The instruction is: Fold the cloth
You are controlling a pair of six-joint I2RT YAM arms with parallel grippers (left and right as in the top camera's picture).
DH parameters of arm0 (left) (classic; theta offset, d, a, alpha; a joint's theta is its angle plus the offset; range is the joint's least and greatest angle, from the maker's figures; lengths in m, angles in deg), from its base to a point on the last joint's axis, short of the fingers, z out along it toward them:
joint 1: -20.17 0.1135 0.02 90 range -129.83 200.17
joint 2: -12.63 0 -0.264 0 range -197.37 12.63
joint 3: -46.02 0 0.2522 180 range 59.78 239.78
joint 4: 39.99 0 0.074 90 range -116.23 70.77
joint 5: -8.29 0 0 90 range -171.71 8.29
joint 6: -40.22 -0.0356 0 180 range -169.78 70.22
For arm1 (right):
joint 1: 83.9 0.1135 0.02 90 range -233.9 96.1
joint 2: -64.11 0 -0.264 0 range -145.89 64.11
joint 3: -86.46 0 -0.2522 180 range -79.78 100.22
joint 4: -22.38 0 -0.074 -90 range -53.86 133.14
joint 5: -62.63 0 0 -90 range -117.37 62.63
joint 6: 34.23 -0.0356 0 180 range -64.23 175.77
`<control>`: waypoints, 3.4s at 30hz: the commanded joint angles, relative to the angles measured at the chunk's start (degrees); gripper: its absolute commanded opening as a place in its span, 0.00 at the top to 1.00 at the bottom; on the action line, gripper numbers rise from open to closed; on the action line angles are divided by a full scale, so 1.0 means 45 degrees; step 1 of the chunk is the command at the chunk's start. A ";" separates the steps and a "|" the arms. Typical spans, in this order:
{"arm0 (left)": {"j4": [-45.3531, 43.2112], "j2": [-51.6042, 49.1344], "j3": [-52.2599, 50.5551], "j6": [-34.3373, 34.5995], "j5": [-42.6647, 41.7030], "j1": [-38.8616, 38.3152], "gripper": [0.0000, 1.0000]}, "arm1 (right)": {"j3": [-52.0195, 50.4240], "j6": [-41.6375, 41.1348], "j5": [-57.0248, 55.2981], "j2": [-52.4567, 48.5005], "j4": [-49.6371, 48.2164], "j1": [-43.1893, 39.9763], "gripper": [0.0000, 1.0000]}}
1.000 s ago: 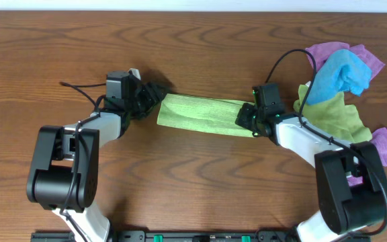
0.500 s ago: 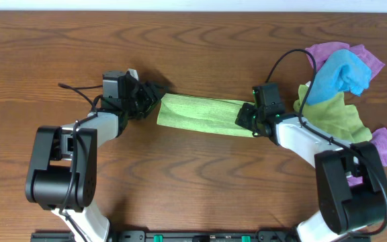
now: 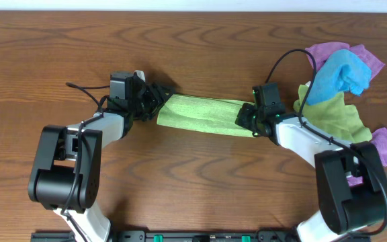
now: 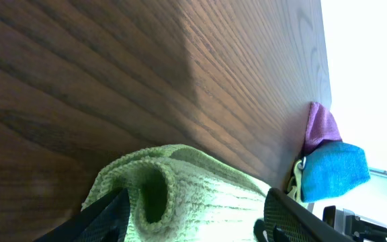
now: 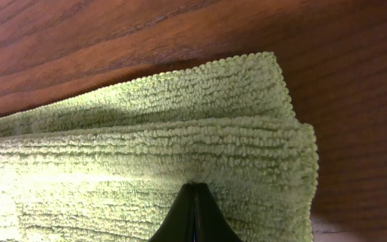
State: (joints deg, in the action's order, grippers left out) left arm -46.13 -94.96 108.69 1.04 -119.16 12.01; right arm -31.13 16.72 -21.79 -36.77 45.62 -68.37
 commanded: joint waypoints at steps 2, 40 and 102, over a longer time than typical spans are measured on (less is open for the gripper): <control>-0.0029 -0.0117 0.0277 0.0087 0.0092 -0.0044 0.35 | 0.0092 -0.0170 -0.0141 -0.0316 0.0039 -0.0102 0.98; -0.4741 0.1579 0.0282 0.2754 -0.4687 0.1010 0.58 | 0.0092 -0.0165 -0.0491 -0.0316 0.0418 -0.0102 0.98; 0.4828 0.0359 0.0277 -0.1302 0.7062 -0.3196 0.94 | 0.0058 -0.0073 0.0097 0.1326 0.2715 -0.1122 0.09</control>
State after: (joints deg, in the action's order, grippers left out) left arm -27.25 -91.95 110.72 -3.79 -87.29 -2.24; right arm -30.63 16.11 -20.83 -29.40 58.58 -73.11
